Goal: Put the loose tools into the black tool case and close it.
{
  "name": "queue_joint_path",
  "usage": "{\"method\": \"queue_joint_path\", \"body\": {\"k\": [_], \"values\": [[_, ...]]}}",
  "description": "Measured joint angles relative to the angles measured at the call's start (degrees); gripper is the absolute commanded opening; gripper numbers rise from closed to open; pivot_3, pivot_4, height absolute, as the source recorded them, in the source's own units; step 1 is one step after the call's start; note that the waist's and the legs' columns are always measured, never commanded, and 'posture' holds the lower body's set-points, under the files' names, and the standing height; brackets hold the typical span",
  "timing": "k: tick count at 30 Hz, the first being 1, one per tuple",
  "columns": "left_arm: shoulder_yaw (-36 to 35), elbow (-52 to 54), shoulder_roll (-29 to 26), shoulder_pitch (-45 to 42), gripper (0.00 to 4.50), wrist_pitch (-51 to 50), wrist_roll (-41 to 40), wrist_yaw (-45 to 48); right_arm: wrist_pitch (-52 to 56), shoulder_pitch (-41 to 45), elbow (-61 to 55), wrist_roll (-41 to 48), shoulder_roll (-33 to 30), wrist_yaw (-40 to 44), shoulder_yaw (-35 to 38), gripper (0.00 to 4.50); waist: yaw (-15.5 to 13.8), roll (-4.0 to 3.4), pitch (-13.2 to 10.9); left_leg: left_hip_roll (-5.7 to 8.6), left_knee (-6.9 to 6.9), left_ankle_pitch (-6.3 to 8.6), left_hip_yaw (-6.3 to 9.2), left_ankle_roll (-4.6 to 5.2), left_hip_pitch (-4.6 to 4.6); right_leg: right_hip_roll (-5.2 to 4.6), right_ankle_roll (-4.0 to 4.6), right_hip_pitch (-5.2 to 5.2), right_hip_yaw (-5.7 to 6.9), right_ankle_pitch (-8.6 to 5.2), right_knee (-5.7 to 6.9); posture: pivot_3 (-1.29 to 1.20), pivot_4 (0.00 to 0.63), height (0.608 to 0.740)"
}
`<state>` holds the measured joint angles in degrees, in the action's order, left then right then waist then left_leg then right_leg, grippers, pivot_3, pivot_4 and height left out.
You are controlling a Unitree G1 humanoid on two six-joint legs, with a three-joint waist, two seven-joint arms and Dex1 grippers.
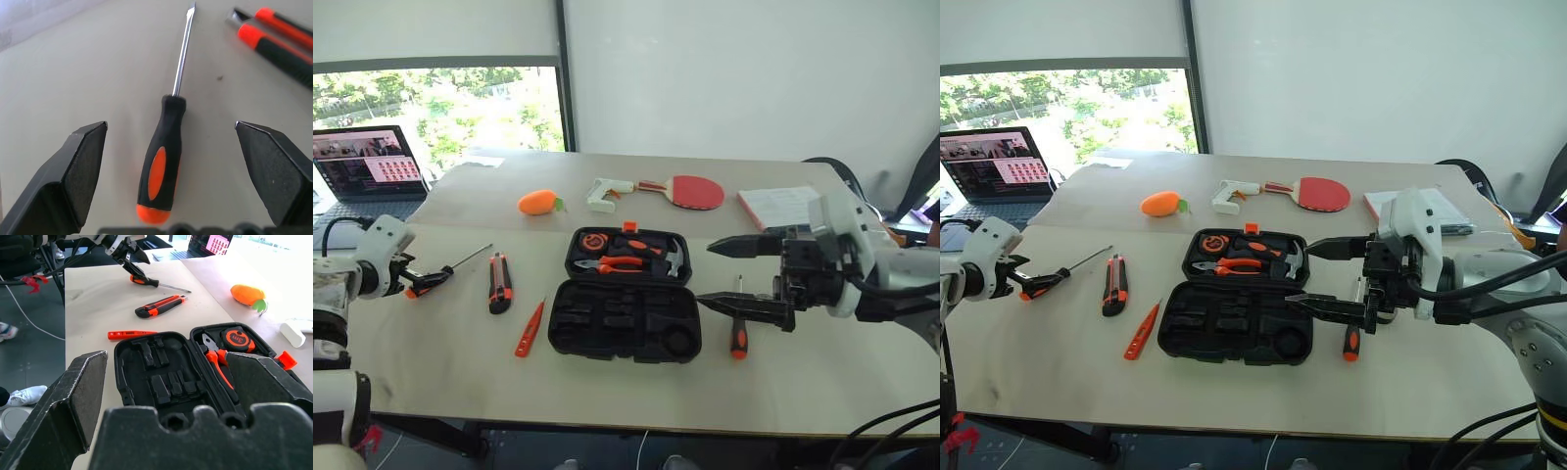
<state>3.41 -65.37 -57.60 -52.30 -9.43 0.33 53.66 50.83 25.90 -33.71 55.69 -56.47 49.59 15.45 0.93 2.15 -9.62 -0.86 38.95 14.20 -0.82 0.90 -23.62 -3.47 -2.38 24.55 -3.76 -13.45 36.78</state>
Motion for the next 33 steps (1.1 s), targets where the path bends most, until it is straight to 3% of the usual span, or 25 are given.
{"method": "queue_joint_path", "body": {"k": [7,10,19,28,33], "values": [[1.2,-7.3,1.7,-2.8,4.50,-0.6,4.6,0.1,-0.4,-2.0,0.0,0.7,-0.5,0.4,2.5,4.46,-0.1,0.03,0.0,0.00,0.19,-0.01,0.07,0.00,0.00,0.01,0.00,0.00,0.04,0.00,0.10,0.00,0.150,0.740],[1.3,-7.7,1.9,-3.5,3.87,-1.8,5.5,0.9,-1.1,-2.1,0.0,0.6,-0.5,0.4,2.7,4.50,-0.1,0.03,0.0,0.00,0.23,-0.01,0.08,0.00,0.02,0.01,0.00,0.00,0.03,0.00,0.18,0.00,0.150,0.740],[1.3,-8.0,2.4,-3.7,0.87,-3.1,6.7,1.6,-1.8,-2.7,-1.3,0.6,-0.5,-0.2,3.3,4.50,0.1,0.03,0.0,-0.02,0.23,-0.02,0.08,0.00,0.16,0.03,0.02,-0.04,-0.01,0.00,0.30,0.00,0.150,0.740],[-0.7,-7.3,2.5,-8.2,0.84,-2.0,6.0,4.4,-0.7,-5.6,-1.8,3.1,-2.0,-1.1,5.6,4.50,-0.4,0.27,-0.1,-0.01,0.40,-0.02,0.24,-0.01,-0.12,0.03,0.02,0.00,0.17,0.00,0.30,0.00,0.150,0.740],[-0.7,2.3,5.9,-17.3,0.84,-0.6,3.9,16.0,-0.2,-9.4,-2.3,4.0,-3.6,-1.2,7.9,4.50,-1.6,0.38,-0.2,0.03,0.84,0.01,0.38,0.02,-0.34,-0.06,-0.12,-0.15,0.34,0.08,0.23,0.00,0.150,0.740]]}}
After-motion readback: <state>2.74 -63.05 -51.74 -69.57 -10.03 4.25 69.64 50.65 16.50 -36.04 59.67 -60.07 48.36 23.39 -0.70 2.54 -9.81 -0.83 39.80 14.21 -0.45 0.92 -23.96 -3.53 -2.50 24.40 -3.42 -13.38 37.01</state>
